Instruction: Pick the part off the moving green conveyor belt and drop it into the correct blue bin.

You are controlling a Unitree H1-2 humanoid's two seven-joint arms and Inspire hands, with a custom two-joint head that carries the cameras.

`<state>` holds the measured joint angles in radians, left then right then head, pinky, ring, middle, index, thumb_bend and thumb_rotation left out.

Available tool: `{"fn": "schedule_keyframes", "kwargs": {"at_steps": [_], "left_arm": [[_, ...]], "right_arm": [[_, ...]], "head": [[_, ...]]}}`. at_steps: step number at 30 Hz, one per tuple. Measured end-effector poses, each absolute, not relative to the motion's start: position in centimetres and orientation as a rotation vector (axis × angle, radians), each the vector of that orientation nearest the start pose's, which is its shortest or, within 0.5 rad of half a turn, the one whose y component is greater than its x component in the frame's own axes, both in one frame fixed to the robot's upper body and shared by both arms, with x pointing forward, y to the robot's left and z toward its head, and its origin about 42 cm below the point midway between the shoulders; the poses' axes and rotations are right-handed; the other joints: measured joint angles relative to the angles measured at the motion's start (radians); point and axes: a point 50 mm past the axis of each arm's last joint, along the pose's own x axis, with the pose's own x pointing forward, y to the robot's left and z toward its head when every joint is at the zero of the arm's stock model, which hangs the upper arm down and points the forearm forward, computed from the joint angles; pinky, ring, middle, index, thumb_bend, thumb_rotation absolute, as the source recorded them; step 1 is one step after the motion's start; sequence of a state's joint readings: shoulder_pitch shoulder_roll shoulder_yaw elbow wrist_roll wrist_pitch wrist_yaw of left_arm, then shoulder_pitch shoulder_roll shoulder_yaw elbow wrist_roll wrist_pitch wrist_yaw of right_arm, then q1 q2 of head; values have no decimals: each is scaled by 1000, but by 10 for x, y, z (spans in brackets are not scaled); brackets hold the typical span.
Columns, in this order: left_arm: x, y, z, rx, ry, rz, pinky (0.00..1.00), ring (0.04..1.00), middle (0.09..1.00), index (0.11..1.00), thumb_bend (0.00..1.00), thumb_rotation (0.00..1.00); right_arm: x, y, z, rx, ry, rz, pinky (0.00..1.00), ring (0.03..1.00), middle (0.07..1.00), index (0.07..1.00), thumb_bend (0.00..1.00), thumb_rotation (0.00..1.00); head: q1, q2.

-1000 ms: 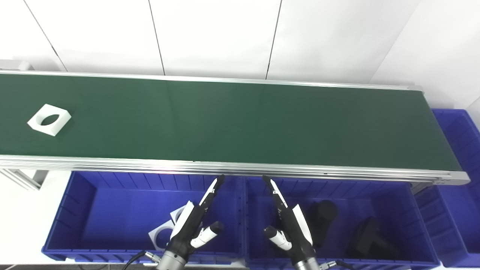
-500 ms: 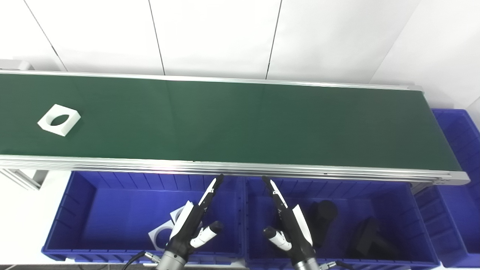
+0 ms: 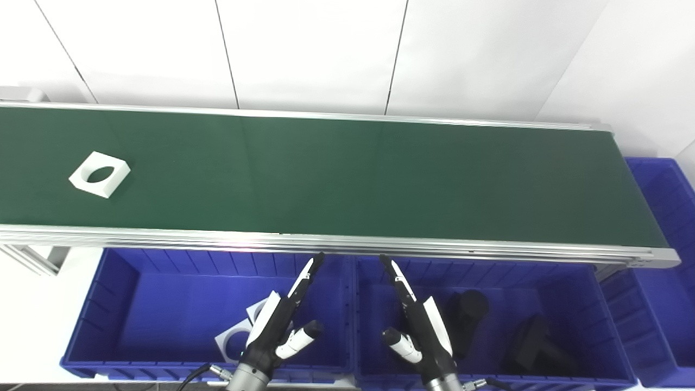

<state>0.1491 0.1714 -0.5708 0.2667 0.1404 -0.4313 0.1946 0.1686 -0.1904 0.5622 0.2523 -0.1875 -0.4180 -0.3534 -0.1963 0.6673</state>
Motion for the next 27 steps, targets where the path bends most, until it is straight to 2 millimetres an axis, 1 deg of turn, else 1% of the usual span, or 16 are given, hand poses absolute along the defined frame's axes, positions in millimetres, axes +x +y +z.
{"fn": "schedule_keyframes", "kwargs": {"at_steps": [9,20,25,27], "left_arm": [[174,142,5,200,-22,-416,1000,1000,1000,1000,866,1000],[175,142,5,199,-22,-415,1000,1000,1000,998,881,1000],[174,142,5,200,-22,-416,1000,1000,1000,993,858,1000],[175,142,5,200,-23,-416,1000,1000,1000,989,858,1000]], "right_arm": [[170,-157,5,-249,-33,268,988,992,992,976,935,1000],[171,-157,6,-248,-36,266,969,982,983,966,945,1000],[171,-157,6,-243,-35,261,976,989,985,969,958,1000],[171,-157,6,-242,-34,261,988,993,988,972,947,1000]], "head": [[0,-2],[-3,-3],[-2,-2],[-2,-2]]}}
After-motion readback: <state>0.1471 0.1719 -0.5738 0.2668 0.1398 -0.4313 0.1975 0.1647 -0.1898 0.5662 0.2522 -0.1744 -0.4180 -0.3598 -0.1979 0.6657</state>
